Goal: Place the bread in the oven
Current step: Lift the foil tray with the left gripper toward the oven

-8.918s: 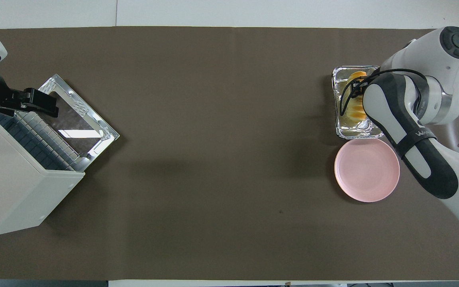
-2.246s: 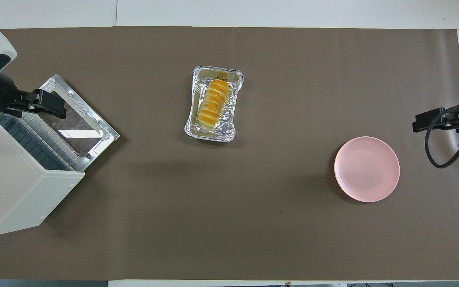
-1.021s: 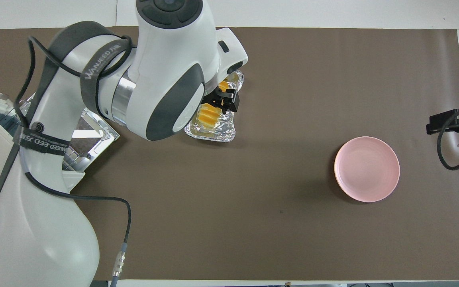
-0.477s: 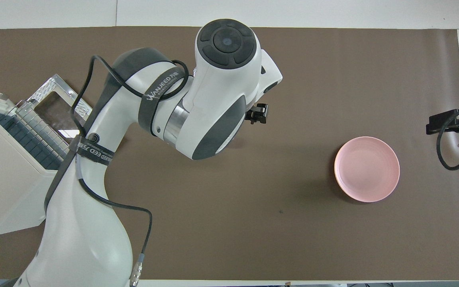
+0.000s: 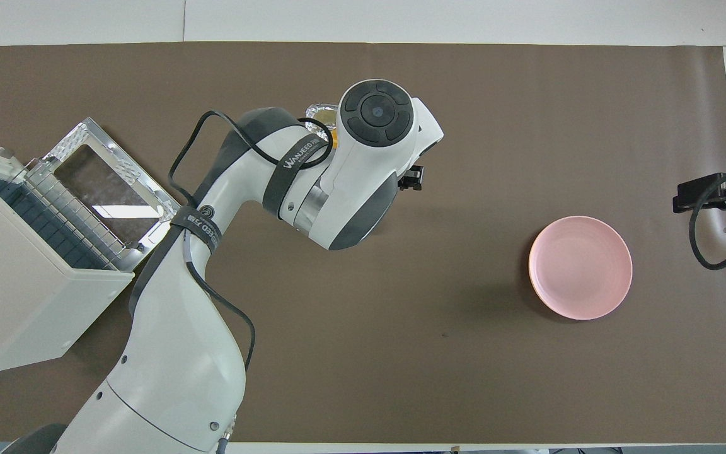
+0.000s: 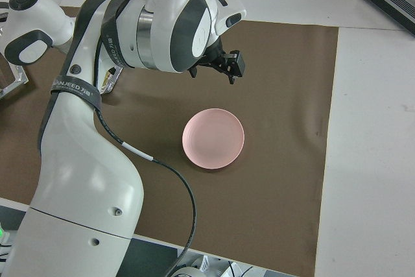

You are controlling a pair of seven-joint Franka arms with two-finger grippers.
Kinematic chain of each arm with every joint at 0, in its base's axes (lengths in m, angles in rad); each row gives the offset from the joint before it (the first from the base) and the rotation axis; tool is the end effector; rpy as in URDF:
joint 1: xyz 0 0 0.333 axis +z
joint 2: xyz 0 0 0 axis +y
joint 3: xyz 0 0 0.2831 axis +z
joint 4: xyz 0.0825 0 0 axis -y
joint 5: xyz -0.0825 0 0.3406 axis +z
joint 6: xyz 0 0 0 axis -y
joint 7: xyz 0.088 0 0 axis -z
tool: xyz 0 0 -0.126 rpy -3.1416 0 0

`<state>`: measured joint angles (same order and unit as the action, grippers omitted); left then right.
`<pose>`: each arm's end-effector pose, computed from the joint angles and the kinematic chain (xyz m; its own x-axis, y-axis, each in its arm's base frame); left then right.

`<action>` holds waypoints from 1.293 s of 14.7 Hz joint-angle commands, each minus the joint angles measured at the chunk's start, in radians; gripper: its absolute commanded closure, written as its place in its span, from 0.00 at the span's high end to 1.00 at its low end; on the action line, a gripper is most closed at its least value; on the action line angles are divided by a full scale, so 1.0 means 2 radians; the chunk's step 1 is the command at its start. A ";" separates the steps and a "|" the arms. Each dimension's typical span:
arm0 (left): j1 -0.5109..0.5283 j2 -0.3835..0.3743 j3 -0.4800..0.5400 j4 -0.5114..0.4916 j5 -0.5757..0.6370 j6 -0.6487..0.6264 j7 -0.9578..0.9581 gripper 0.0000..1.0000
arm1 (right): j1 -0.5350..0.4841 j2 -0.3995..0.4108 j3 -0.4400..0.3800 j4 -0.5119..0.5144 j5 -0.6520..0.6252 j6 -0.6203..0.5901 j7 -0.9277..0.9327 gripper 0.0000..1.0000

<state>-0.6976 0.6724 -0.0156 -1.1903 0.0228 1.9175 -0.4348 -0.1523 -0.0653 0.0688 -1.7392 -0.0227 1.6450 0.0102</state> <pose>0.5215 -0.4450 0.3631 0.9592 -0.2774 0.0548 -0.2785 -0.9604 0.0121 0.4936 -0.0432 0.5394 0.9953 -0.0921 -0.0288 -0.0913 -0.9954 0.0274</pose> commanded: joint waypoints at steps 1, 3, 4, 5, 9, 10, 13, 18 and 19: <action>0.001 0.022 0.002 0.023 0.012 0.021 -0.003 1.00 | -0.007 -0.003 0.006 -0.001 -0.005 -0.004 0.004 1.00; 0.000 0.043 0.003 0.027 0.011 0.031 -0.004 1.00 | -0.007 -0.003 0.006 -0.001 -0.005 -0.004 0.004 1.00; -0.005 0.056 0.004 0.031 0.012 0.043 -0.006 1.00 | -0.007 -0.003 0.006 -0.001 -0.005 -0.004 0.004 1.00; -0.006 0.060 0.005 0.030 0.013 0.047 -0.006 1.00 | -0.007 -0.003 0.006 -0.001 -0.005 -0.004 0.004 1.00; -0.005 0.063 0.006 0.029 0.010 0.064 -0.017 1.00 | -0.007 -0.003 0.006 -0.001 -0.005 -0.004 0.004 1.00; -0.005 0.063 0.006 0.028 0.011 0.064 -0.017 1.00 | -0.007 -0.003 0.006 -0.001 -0.005 -0.004 0.004 1.00; -0.006 0.063 0.006 0.021 0.011 0.064 -0.033 0.92 | -0.007 -0.003 0.006 -0.001 -0.005 -0.004 0.004 1.00; -0.006 0.063 0.006 0.021 0.010 0.037 -0.034 0.82 | -0.007 -0.003 0.006 -0.001 -0.005 -0.004 0.004 1.00; -0.006 0.063 0.006 0.021 0.010 0.037 -0.034 0.81 | -0.007 -0.003 0.006 -0.001 -0.005 -0.004 0.004 1.00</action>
<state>-0.7006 0.7905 -0.0122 -1.1681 0.0272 2.0207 -0.4829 -0.1523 -0.0653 0.0687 -1.7392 -0.0227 1.6450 0.0102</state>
